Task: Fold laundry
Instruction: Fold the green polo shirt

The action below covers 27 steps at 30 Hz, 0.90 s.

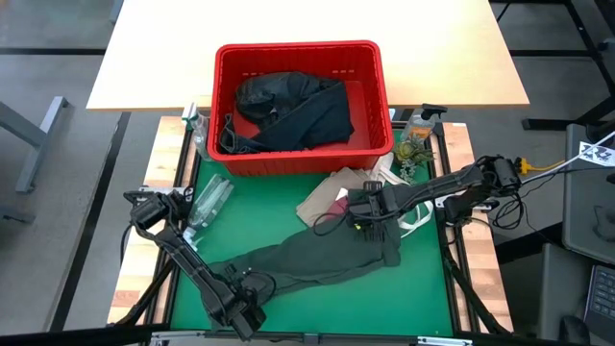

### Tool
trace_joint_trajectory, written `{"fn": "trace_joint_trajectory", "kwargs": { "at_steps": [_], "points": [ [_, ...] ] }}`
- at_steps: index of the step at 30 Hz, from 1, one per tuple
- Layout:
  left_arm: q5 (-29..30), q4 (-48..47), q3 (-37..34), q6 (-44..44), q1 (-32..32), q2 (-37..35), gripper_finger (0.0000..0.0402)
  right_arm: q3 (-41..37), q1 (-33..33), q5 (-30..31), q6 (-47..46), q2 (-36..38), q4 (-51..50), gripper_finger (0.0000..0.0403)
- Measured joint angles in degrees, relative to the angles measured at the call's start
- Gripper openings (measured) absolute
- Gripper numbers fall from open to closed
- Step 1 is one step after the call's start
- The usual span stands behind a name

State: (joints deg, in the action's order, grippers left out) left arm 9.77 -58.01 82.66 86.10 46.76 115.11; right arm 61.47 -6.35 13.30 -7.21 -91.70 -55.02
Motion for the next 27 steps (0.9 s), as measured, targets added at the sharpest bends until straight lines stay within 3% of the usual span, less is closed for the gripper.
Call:
{"fn": "trace_joint_trajectory", "kwargs": {
  "at_steps": [4, 9, 19, 27],
  "points": [
    [-0.01, -0.03, -0.2, -0.1, -0.27, 0.0, 0.0054, -0.02, 0.0, -0.02, 0.15, 0.0, 0.04, 0.014],
    [-3.01, -0.02, -0.2, -1.1, -0.63, -0.42, 0.0006, -0.02, 0.0, 0.44, 0.12, 0.0, 0.04, 0.014],
    [-8.59, -2.79, 5.74, -4.67, 0.65, -0.52, 0.0001, -0.02, 0.0, 1.26, -0.15, 0.02, 0.0, 0.014],
    [-10.81, 3.43, 3.74, -2.68, 2.09, -0.5, 0.0, -0.04, 0.0, 0.81, -0.21, 0.04, -0.08, 0.014]
  ]
}}
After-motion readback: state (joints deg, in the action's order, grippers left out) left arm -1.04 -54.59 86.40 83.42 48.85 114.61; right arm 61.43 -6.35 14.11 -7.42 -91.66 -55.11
